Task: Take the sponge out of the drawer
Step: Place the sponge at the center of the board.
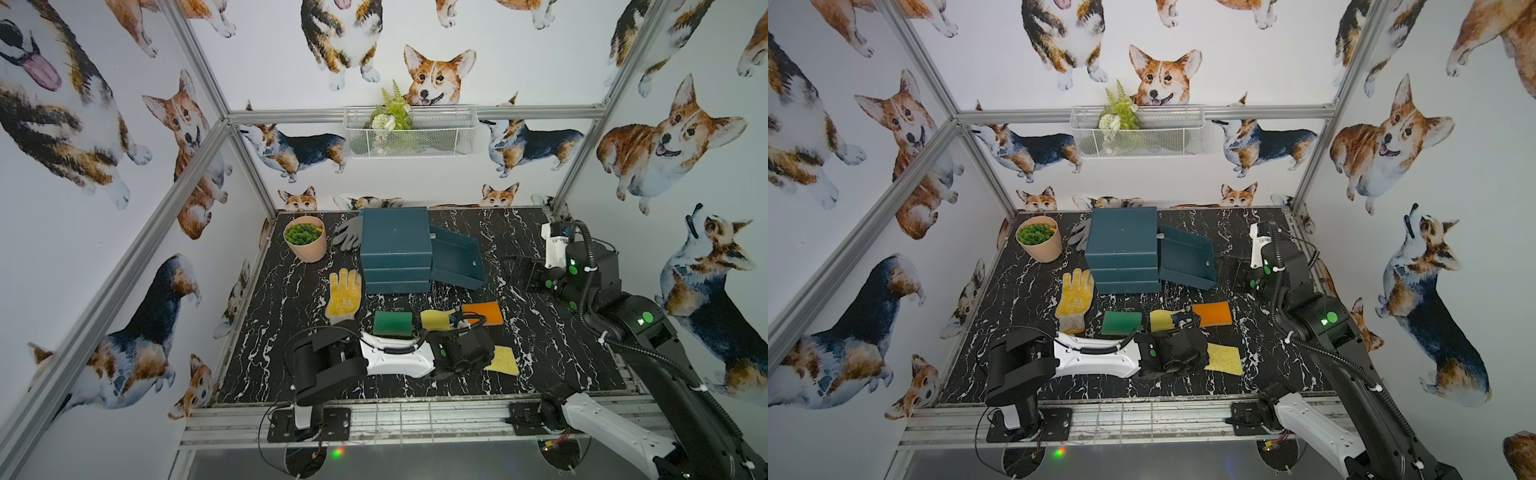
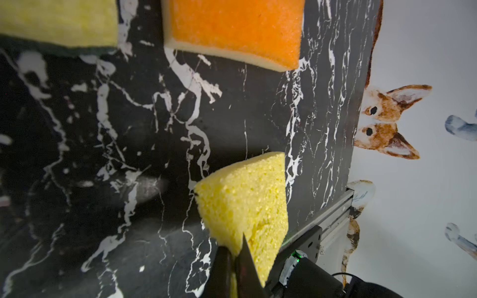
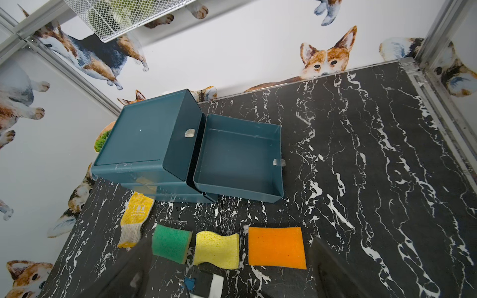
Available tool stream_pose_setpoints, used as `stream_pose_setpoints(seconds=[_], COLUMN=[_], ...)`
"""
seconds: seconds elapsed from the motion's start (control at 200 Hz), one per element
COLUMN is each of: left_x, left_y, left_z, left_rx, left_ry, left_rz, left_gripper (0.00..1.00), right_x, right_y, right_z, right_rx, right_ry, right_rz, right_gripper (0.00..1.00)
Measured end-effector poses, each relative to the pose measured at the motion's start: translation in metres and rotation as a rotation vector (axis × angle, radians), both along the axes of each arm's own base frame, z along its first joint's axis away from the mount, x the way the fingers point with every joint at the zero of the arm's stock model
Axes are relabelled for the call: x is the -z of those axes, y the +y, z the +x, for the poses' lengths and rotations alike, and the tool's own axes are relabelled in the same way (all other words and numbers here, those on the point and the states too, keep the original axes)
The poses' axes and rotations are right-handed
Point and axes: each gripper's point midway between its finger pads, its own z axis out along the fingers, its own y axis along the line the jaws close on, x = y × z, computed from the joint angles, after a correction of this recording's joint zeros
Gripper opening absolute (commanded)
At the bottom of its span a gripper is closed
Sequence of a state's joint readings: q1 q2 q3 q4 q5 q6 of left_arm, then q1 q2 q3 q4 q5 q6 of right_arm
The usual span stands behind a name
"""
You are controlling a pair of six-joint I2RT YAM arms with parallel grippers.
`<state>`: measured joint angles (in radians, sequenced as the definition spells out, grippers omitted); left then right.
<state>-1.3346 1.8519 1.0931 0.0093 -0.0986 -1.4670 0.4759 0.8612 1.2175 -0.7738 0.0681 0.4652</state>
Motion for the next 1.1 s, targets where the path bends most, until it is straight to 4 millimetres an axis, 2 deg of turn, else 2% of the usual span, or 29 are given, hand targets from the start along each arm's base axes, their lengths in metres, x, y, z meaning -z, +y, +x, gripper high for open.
stream_pose_setpoints(seconds=[0.275, 0.415, 0.826, 1.101], left_x=[0.017, 0.018, 0.022, 0.02], left_y=[0.011, 0.015, 0.016, 0.012], left_z=[-0.003, -0.001, 0.011, 0.014], left_rx=[-0.066, -0.094, -0.127, -0.126], left_ry=[0.051, 0.05, 0.056, 0.067], left_rz=[0.013, 0.011, -0.006, -0.017], left_gripper=[0.0, 0.01, 0.26, 0.38], right_x=[0.002, 0.003, 0.012, 0.013], right_y=[-0.002, -0.002, 0.001, 0.001], right_z=[-0.002, -0.002, 0.005, 0.007], right_rx=[-0.007, -0.008, -0.016, -0.022], right_ry=[-0.002, -0.001, 0.019, 0.019], right_rz=[-0.019, -0.023, -0.062, -0.082], right_gripper=[0.96, 0.96, 0.96, 0.96])
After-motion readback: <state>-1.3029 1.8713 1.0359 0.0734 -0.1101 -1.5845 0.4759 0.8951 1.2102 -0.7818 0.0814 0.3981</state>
